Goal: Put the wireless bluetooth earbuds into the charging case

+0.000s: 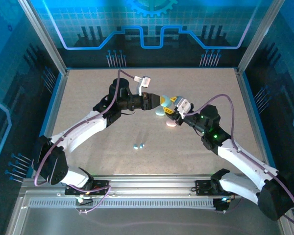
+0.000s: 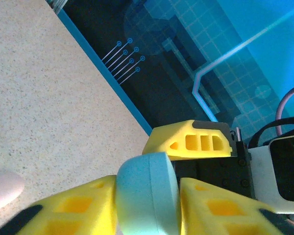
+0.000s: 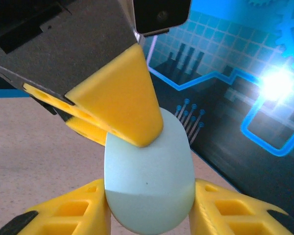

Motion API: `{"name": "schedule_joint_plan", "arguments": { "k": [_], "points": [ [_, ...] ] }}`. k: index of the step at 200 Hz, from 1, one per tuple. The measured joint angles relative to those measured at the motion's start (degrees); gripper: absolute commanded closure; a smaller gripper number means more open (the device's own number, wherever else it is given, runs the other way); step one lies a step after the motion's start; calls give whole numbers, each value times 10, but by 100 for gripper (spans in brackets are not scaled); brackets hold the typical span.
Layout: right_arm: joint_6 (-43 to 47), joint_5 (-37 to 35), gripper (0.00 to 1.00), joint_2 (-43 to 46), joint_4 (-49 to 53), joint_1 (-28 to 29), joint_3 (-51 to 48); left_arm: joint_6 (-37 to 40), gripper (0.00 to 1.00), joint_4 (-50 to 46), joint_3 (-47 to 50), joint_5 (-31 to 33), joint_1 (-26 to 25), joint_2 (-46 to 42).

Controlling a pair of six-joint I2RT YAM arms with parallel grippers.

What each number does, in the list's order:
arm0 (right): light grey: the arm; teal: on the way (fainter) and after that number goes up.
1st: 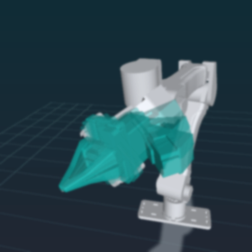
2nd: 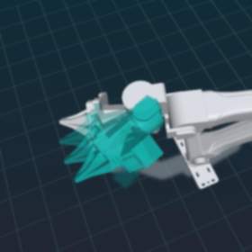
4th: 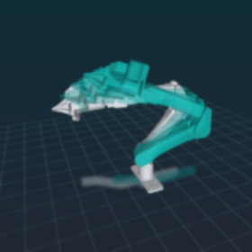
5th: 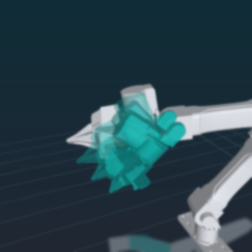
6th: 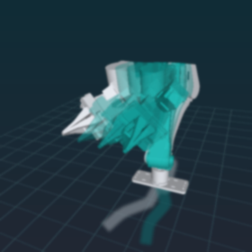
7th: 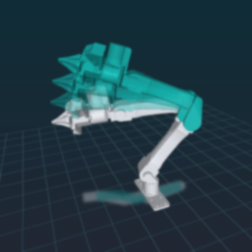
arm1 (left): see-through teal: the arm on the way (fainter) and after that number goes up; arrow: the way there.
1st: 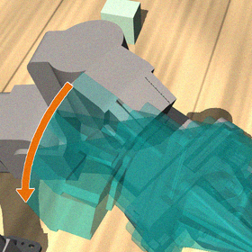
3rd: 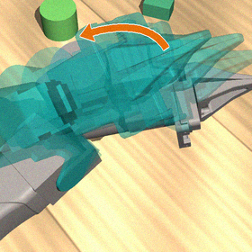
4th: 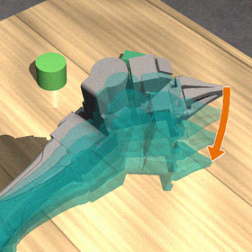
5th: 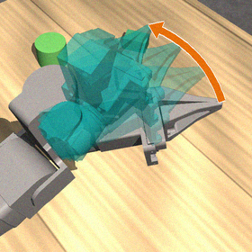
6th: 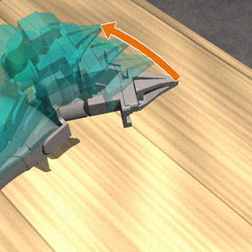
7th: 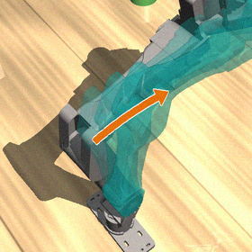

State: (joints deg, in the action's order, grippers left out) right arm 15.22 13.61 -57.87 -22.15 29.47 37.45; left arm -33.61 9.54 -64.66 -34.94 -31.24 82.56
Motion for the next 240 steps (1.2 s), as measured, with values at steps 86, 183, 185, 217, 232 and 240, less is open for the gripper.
{"name": "schedule_joint_plan", "arguments": {
  "k": [86, 183, 185, 217, 232, 240],
  "points": [
    [-28, 257, 61, -46, 147, -48, 92, 277, 37, 47, 107, -39, 0, -103],
    [-17, 395, 61, -89, 244, -67, 156, 447, 51, 33, 124, -80, -1, -118],
    [-17, 395, 61, -89, 244, -67, 156, 447, 51, 33, 124, -80, -1, -118],
    [-17, 396, 61, -89, 245, -67, 156, 458, 49, 23, 124, -80, -1, -120],
    [-17, 395, 61, -89, 243, -67, 156, 462, 49, 14, 124, -80, -1, -120],
    [-17, 395, 61, -89, 242, -67, 156, 463, 48, 11, 124, -80, -1, -120]
  ]
}}
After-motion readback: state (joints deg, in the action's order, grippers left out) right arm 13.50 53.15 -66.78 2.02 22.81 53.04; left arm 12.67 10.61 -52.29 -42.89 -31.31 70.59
